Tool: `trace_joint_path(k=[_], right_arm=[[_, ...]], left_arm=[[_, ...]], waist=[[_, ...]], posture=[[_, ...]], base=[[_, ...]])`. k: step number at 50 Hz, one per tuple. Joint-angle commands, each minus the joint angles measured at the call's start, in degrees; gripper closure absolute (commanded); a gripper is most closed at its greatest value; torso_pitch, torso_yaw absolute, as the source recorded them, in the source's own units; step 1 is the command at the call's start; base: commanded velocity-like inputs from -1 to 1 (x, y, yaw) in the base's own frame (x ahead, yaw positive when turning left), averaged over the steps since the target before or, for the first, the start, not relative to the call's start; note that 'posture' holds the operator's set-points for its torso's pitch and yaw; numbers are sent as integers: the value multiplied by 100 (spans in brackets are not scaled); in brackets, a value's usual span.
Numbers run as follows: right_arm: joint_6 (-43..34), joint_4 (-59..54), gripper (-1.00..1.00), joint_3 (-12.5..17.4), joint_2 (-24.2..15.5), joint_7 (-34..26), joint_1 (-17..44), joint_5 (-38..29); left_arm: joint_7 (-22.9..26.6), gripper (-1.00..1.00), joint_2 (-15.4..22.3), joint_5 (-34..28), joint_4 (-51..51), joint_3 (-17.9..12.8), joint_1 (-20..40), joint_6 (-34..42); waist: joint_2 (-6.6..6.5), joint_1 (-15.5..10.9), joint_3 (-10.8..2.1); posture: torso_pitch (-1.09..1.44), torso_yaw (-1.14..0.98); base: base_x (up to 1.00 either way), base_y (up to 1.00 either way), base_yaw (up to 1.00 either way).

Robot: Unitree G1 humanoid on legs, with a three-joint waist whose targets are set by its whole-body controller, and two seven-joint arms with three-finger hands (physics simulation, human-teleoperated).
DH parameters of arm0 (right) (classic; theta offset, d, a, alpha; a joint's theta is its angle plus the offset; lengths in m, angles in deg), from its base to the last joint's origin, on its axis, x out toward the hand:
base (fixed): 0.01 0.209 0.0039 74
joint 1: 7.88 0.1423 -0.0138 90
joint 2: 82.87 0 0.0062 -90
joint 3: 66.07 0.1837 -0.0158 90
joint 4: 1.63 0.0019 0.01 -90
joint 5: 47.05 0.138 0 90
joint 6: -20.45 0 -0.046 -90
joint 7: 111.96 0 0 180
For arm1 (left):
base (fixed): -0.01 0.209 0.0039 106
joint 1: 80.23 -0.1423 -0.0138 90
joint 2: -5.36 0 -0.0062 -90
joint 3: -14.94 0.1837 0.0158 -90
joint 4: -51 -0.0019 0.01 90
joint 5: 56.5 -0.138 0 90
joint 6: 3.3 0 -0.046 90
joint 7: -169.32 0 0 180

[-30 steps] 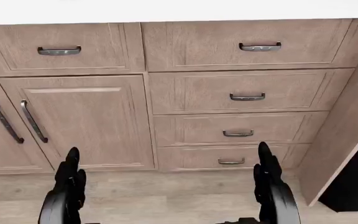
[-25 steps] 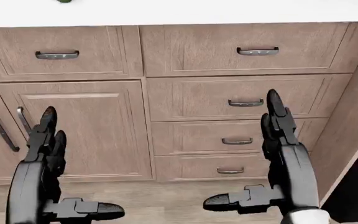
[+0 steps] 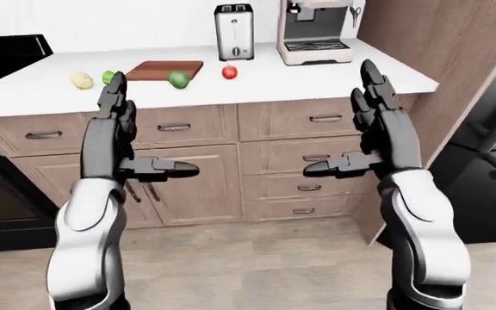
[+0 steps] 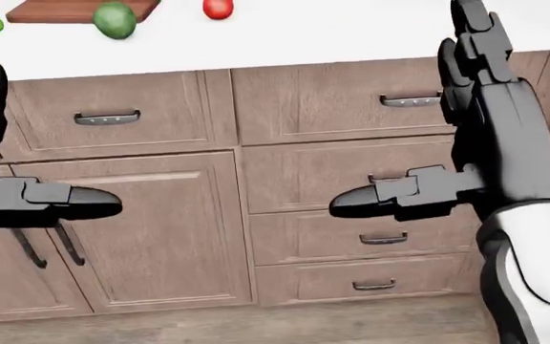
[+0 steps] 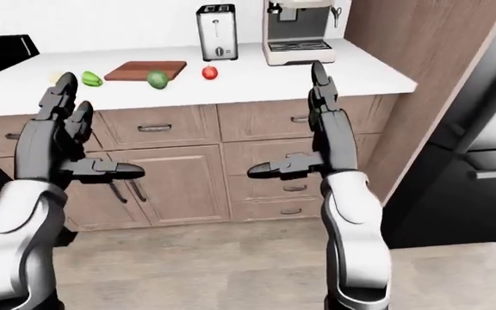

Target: Place the avocado, onion, tomato and bell pepper on the cutting board.

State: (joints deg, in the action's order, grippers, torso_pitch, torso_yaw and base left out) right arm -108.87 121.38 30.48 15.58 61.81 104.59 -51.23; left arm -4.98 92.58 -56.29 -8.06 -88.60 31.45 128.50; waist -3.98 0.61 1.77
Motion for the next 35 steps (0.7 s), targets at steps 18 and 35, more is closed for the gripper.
trace_joint_path(k=[18,35], right_arm=[[-634,459,-100,170,-378,134,822,399],[-835,586,-100,99,-432,40,1003,261]], left_arm=[[-244,-100,751,531,584,-558,709,845],[-406,-100,1125,873,993,-888,710,1245]], waist=[[608,-124,45],[-16,-71,-50]], posture=[[0,0],[0,0]], base=[[39,18,0],[30,17,0]])
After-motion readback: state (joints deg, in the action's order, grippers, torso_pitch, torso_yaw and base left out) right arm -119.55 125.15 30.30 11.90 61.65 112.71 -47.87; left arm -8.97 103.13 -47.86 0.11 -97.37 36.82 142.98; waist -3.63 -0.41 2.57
